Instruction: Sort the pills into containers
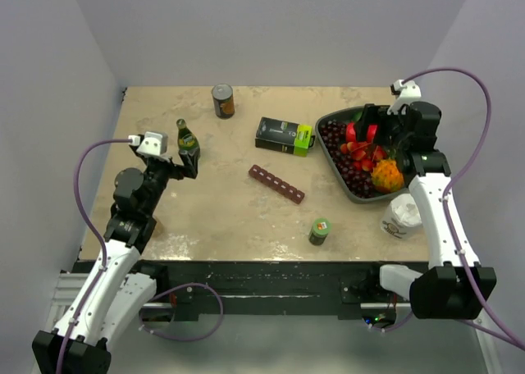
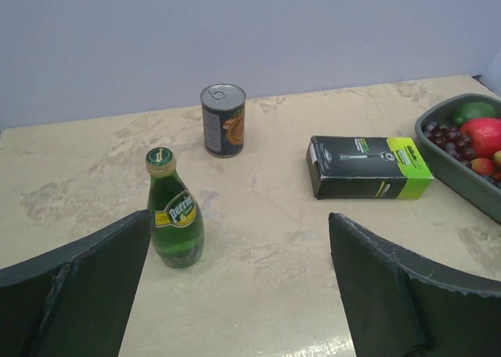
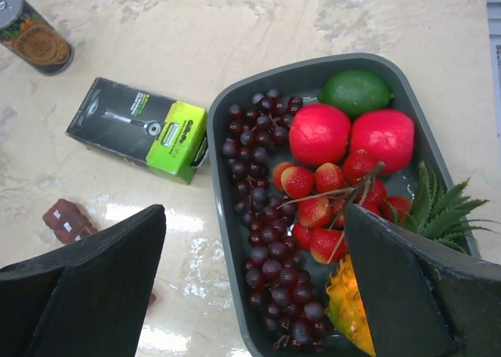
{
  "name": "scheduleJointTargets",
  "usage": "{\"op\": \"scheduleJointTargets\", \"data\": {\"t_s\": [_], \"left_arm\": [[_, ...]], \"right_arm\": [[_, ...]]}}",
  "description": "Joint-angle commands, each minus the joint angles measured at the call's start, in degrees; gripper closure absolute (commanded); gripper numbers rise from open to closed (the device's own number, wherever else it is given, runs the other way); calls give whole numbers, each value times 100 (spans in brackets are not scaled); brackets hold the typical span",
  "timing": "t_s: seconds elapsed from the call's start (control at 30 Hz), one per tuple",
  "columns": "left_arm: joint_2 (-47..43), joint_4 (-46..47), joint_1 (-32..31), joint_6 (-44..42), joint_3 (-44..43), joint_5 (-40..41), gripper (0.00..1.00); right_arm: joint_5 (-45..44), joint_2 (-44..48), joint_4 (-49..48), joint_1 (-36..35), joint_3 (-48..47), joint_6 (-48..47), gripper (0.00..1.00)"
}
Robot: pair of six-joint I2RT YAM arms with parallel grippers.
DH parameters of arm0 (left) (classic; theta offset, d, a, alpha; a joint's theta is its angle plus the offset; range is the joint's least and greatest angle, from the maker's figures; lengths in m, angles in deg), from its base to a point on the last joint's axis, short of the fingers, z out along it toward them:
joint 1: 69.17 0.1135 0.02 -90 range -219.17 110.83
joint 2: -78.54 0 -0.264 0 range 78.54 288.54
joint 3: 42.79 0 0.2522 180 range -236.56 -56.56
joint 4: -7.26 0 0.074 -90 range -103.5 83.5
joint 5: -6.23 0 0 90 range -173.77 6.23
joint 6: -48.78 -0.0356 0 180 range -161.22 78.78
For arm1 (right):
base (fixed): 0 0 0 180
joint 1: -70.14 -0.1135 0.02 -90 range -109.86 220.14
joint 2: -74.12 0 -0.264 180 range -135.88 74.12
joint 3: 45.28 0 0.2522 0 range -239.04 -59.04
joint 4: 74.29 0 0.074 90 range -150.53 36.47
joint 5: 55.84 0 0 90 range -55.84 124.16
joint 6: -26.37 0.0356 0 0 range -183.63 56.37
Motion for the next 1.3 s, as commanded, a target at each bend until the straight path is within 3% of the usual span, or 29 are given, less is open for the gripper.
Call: {"op": "scheduleJointTargets", "data": {"t_s": [0.0,0.13,0.17,0.33,0.53,0.97,1.17,1.27], "left_arm": [[11,326,-39,-46,-49,-127,0],[63,317,-39,-64,-41,-171,0],[63,317,-39,-81,-41,-180,0],[160,291,-39,-134,-41,-215,0],[265,300,-39,-187,-67,-347,0],[494,309,-39,-187,-85,-549,0],[512,291,-39,-240,-76,-549,0],[468,291,-39,-231,-76,-558,0]], "right_arm": [[456,-137,-88,19,-312,-51,1],[1868,-620,130,-7,-505,-823,1],[2699,-838,245,-33,-567,-1452,1],[3076,-1569,1498,-805,-1269,-2984,1],[2427,-2456,1968,-1658,-1955,-3822,1],[450,-3757,1494,-2547,-2562,-3699,1],[290,-4207,1555,-2853,-2659,-3620,1],[352,-4102,1538,-3152,-2196,-3646,1]]}}
